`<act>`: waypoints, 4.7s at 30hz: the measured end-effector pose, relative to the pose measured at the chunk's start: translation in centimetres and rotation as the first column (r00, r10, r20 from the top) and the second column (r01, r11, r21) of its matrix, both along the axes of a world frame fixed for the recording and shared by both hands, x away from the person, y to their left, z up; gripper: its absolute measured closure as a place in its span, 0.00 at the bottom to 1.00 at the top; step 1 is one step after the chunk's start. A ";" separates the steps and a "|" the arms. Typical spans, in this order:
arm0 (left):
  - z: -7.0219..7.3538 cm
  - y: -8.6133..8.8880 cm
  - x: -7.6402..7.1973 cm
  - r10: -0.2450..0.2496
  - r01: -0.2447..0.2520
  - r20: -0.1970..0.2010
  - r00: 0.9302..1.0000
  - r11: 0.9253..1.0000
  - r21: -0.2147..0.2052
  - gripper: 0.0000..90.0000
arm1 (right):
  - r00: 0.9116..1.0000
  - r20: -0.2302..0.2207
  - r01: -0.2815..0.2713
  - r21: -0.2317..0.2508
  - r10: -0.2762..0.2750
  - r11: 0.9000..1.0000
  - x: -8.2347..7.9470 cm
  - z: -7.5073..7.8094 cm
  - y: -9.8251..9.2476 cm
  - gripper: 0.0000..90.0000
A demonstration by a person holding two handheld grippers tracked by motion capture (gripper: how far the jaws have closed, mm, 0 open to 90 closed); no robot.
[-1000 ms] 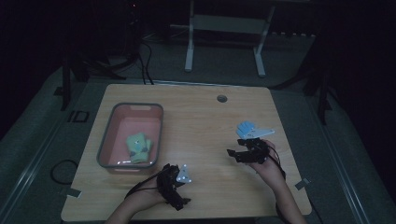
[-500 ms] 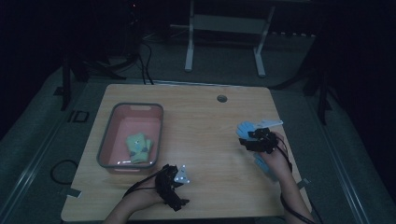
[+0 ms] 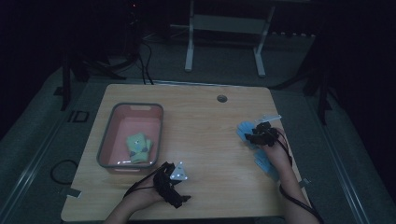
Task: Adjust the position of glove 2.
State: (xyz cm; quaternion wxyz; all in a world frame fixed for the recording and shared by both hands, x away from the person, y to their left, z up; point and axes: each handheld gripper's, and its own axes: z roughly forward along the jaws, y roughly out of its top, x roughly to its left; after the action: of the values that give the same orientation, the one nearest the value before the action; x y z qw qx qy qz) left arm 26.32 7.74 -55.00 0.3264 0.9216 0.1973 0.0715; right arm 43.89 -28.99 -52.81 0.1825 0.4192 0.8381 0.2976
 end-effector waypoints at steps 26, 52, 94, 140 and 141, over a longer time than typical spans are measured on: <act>-0.4 0.0 -0.2 0.042 -0.040 0.035 0.999 0.998 -0.049 0.03 | 0.992 -0.058 0.117 0.091 -0.112 0.989 -1.6 0.9 1.9 0.94; -0.5 0.0 -0.4 0.022 -0.021 0.053 0.998 1.000 -0.020 0.03 | 0.983 0.047 0.170 0.142 -0.178 0.975 -10.9 5.2 12.8 0.95; -0.6 0.1 -0.4 -0.002 0.003 0.046 0.999 1.000 -0.027 0.03 | 0.992 -0.049 0.119 0.110 -0.114 0.987 -11.2 0.6 12.4 0.65; -0.8 0.2 -0.4 -0.004 0.005 0.049 0.999 1.000 -0.017 0.03 | 0.994 -0.109 -0.036 -0.051 0.031 0.998 -10.9 -0.6 -6.9 0.77; -0.8 0.2 -0.4 -0.006 0.007 0.050 0.999 1.000 -0.017 0.03 | 0.994 -0.104 -0.028 -0.050 0.022 0.998 -10.9 -0.7 -6.8 0.79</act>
State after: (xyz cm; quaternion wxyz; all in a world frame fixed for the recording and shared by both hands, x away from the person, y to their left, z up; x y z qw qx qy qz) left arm 25.91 7.89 -55.83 0.3392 0.9174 0.1866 0.0919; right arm 32.96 -35.82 -53.47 0.1456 0.4188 0.8589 0.2562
